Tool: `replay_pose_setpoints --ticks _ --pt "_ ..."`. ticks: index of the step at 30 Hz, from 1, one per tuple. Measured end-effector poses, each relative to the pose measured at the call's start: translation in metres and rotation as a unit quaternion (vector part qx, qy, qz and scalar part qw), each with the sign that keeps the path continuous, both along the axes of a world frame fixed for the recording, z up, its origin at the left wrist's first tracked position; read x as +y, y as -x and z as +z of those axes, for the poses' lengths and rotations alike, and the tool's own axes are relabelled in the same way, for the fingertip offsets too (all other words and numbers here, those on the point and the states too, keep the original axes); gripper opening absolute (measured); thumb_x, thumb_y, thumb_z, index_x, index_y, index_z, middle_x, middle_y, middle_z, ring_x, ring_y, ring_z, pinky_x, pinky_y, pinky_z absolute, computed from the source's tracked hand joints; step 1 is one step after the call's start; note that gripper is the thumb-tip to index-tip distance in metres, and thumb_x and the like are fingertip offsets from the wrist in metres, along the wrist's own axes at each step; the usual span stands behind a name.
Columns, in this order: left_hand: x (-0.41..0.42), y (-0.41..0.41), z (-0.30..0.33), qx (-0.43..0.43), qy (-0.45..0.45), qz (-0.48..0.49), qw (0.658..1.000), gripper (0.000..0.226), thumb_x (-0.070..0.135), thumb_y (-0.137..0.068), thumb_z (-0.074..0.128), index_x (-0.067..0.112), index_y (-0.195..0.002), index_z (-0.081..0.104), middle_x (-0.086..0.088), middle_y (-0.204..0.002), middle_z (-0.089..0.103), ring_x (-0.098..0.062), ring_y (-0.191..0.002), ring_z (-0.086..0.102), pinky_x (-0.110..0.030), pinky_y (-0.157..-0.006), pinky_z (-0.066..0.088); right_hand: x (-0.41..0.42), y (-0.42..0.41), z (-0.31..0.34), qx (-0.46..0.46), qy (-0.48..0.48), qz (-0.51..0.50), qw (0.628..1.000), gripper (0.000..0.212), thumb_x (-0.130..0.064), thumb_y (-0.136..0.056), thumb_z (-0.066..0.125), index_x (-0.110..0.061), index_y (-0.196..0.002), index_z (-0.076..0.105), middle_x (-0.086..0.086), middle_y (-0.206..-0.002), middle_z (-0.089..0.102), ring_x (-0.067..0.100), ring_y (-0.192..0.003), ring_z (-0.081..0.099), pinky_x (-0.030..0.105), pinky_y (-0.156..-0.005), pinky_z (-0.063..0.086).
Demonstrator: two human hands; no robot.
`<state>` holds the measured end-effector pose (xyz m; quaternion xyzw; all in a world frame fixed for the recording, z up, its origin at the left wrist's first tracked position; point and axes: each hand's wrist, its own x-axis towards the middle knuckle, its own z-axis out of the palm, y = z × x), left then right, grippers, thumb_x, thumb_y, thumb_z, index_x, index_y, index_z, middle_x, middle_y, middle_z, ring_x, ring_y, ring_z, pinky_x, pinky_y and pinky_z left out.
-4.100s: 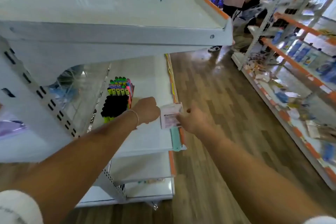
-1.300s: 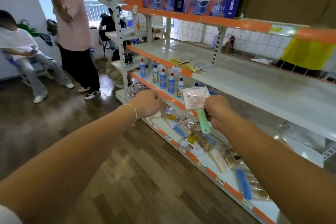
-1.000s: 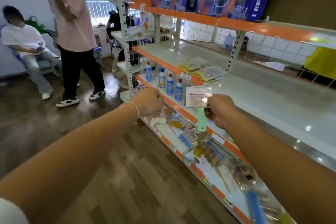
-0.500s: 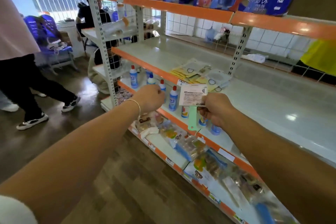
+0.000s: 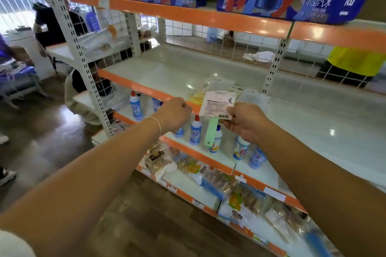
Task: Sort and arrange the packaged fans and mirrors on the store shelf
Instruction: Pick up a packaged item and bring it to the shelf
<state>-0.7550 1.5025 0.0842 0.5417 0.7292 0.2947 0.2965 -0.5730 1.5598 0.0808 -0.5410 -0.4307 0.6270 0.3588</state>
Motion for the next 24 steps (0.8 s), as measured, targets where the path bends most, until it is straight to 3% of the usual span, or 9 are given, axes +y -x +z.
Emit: replay_pose_setpoints --ticks 3,5,12,17,24 --pt "0.028 0.013 -0.009 -0.052 0.010 0.006 0.999 0.028 0.025 -0.098 0.038 0.004 -0.108 0.054 -0.019 -0.101 0.063 -0.028 -0.072 0.060 -0.040 -0.067 0.056 0.018 0.012 -0.003 0.004 0.005 -0.005 1.000 0.016 -0.002 -0.098 0.043 -0.009 -0.095 0.057 0.015 -0.092 0.069 0.023 -0.070 0.066 0.026 -0.056 0.050" --pt "0.048 0.020 -0.013 -0.080 0.016 0.013 0.997 0.029 0.024 -0.098 0.038 0.003 -0.111 0.053 -0.018 -0.102 0.062 -0.025 -0.070 0.060 -0.037 -0.062 0.054 0.033 0.019 -0.008 0.004 0.010 -0.008 1.000 0.016 -0.001 -0.098 0.043 -0.009 -0.095 0.056 0.014 -0.090 0.069 0.023 -0.070 0.066 0.026 -0.057 0.051" --pt "0.128 0.043 -0.026 -0.120 0.029 0.032 0.992 0.021 0.013 -0.097 0.039 -0.001 -0.104 0.053 -0.022 -0.096 0.064 -0.026 -0.062 0.059 -0.036 -0.058 0.051 0.106 0.048 -0.023 0.029 0.016 0.003 0.999 0.017 0.002 -0.097 0.044 -0.008 -0.098 0.058 0.012 -0.092 0.070 0.023 -0.071 0.068 0.027 -0.058 0.053" --pt "0.186 0.058 -0.021 -0.156 0.062 0.036 0.985 0.019 0.011 -0.099 0.038 -0.001 -0.108 0.050 -0.016 -0.088 0.061 -0.021 -0.051 0.058 -0.030 -0.048 0.049 0.161 0.065 -0.021 0.026 0.019 0.021 0.999 0.016 0.000 -0.097 0.045 -0.006 -0.100 0.060 0.015 -0.100 0.069 0.025 -0.075 0.069 0.026 -0.060 0.053" --pt "0.242 0.069 -0.014 -0.197 0.044 0.002 0.979 0.021 0.007 -0.093 0.042 0.002 -0.089 0.062 -0.012 -0.083 0.056 -0.025 -0.060 0.054 -0.028 -0.051 0.046 0.221 0.088 -0.015 0.011 -0.015 0.056 0.998 0.013 -0.001 -0.097 0.050 -0.008 -0.089 0.057 0.018 -0.098 0.069 0.027 -0.075 0.069 0.026 -0.056 0.053"
